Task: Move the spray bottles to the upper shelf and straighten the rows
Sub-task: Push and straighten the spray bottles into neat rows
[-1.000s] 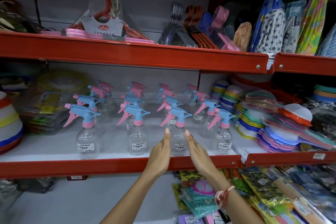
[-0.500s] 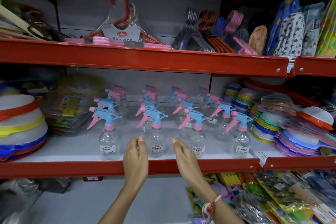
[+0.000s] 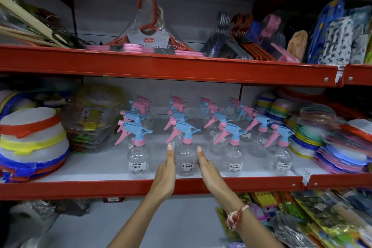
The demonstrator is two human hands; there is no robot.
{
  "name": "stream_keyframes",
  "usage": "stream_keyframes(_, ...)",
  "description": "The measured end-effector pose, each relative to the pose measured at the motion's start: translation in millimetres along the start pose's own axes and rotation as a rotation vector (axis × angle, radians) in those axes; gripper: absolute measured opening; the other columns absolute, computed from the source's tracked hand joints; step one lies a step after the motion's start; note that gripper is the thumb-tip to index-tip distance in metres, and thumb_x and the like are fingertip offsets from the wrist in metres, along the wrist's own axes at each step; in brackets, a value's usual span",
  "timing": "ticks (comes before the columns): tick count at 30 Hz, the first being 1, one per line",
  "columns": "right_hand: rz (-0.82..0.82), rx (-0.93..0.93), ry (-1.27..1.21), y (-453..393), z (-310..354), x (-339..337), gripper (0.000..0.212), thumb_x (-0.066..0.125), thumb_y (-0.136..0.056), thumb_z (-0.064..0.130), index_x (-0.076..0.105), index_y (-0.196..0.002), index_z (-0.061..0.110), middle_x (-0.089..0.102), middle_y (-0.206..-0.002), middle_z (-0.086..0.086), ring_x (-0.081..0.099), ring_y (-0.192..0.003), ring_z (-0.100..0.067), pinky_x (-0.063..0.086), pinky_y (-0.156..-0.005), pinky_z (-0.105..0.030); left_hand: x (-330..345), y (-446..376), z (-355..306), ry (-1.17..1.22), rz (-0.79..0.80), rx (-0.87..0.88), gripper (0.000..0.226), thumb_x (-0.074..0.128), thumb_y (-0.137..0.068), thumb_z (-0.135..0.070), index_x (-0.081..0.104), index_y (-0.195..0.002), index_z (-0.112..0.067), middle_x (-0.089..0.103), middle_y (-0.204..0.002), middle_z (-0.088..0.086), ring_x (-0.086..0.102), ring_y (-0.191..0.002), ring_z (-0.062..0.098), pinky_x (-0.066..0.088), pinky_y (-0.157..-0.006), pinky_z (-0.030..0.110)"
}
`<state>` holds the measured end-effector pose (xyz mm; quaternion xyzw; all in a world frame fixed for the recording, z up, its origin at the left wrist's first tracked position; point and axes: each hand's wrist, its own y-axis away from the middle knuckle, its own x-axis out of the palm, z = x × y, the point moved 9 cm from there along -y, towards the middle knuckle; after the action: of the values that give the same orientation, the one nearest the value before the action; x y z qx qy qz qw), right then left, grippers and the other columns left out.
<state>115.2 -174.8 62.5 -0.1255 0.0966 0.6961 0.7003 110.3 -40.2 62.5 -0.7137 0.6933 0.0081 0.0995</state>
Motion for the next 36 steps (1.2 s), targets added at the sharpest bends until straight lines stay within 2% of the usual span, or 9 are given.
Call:
stream_keyframes(9,0.008,-0.001,-0.006,2.8,6.4,17.3,0.081,0.022,-0.082,0.080,0.039,-0.144,0.030,0.039,-0.153,0.003,0.033,-0.143,-0.015,0.021,-0.120,-0.037,-10.7,7.2,0.0,-0.020,0.071,-0.003,0.098,0.006,-0.073,-0.080,0.036,-0.147,-0.023,0.041,-0.151,-0.002,0.036,-0.140,0.014,0.020,-0.109,0.028)
stream_keyframes(17,-0.010,-0.035,0.012,5.7,7.2,15.7,0.078,0.021,-0.084,0.078,0.038,-0.144,0.032,0.039,-0.153,0.005,0.032,-0.143,-0.016,0.021,-0.117,-0.035,-10.5,2.6,5.6,-0.033,0.074,-0.030,0.107,0.006,-0.069,-0.086,0.032,-0.149,-0.021,0.032,-0.157,-0.001,0.029,-0.145,0.015,0.014,-0.122,0.040)
stream_keyframes(21,-0.022,-0.057,0.000,10.1,11.1,12.1,0.067,0.024,-0.092,0.067,0.038,-0.144,0.027,0.039,-0.152,0.005,0.032,-0.143,-0.017,0.022,-0.112,-0.029,-11.5,3.6,6.3,-0.037,0.073,-0.024,0.109,0.006,-0.068,-0.089,0.034,-0.149,-0.022,0.033,-0.157,-0.002,0.030,-0.144,0.014,0.015,-0.122,0.039)
stream_keyframes(23,-0.135,-0.093,-0.014,15.1,16.4,4.4,0.059,0.028,-0.096,0.058,0.043,-0.141,0.024,0.047,-0.147,0.002,0.038,-0.140,-0.019,0.026,-0.105,-0.027,-14.6,6.2,3.1,-0.062,0.057,0.027,0.104,0.007,-0.072,-0.088,0.039,-0.146,-0.022,0.039,-0.154,-0.004,0.035,-0.142,0.013,0.019,-0.120,0.037)
stream_keyframes(25,-0.310,-0.172,-0.030,24.9,24.7,-4.5,0.048,0.033,-0.098,0.048,0.052,-0.133,0.021,0.057,-0.132,0.001,0.047,-0.131,-0.020,0.031,-0.098,-0.024,-25.3,9.5,-2.2,-0.074,-0.032,0.112,0.085,0.013,-0.083,-0.076,0.056,-0.133,-0.022,0.056,-0.140,-0.002,0.049,-0.131,0.014,0.032,-0.113,0.035)
stream_keyframes(28,-0.432,-0.321,-0.081,37.8,37.6,-1.1,0.030,0.038,-0.099,0.039,0.063,-0.101,0.022,0.066,-0.103,0.001,0.061,-0.100,-0.018,0.045,-0.089,-0.034,-59.6,24.9,-9.3,0.026,-0.292,0.227,0.053,0.027,-0.095,-0.053,0.070,-0.091,-0.022,0.075,-0.097,-0.004,0.068,-0.096,0.009,0.048,-0.094,0.034)
stream_keyframes(30,-0.343,-0.342,-0.094,35.4,40.4,18.3,0.033,0.038,-0.099,0.044,0.064,-0.093,0.025,0.069,-0.096,-0.001,0.064,-0.093,-0.017,0.049,-0.089,-0.040,-87.0,37.4,-9.1,0.012,-0.456,0.261,0.045,0.030,-0.101,-0.038,0.068,-0.083,-0.021,0.073,-0.086,-0.006,0.067,-0.085,0.007,0.049,-0.088,0.035)
stream_keyframes(32,-0.190,-0.297,-0.102,27.1,40.4,44.5,0.034,0.037,-0.097,0.050,0.065,-0.096,0.031,0.071,-0.104,0.004,0.064,-0.104,-0.015,0.047,-0.098,-0.040,-113.9,46.7,-8.9,-0.028,-0.585,0.277,0.044,0.027,-0.103,-0.034,0.066,-0.089,-0.019,0.070,-0.090,-0.003,0.065,-0.090,0.013,0.046,-0.084,0.035)
stream_keyframes(36,0.073,-0.125,-0.136,16.4,39.4,93.8,0.062,0.034,-0.093,0.062,0.043,-0.142,0.025,0.044,-0.150,0.006,0.039,-0.138,-0.008,0.021,-0.120,-0.036,-143.0,37.5,0.2,-0.100,-0.556,0.160,0.048,0.022,-0.103,-0.037,0.057,-0.125,-0.012,0.061,-0.128,0.009,0.052,-0.123,0.026,0.035,-0.099,0.031)
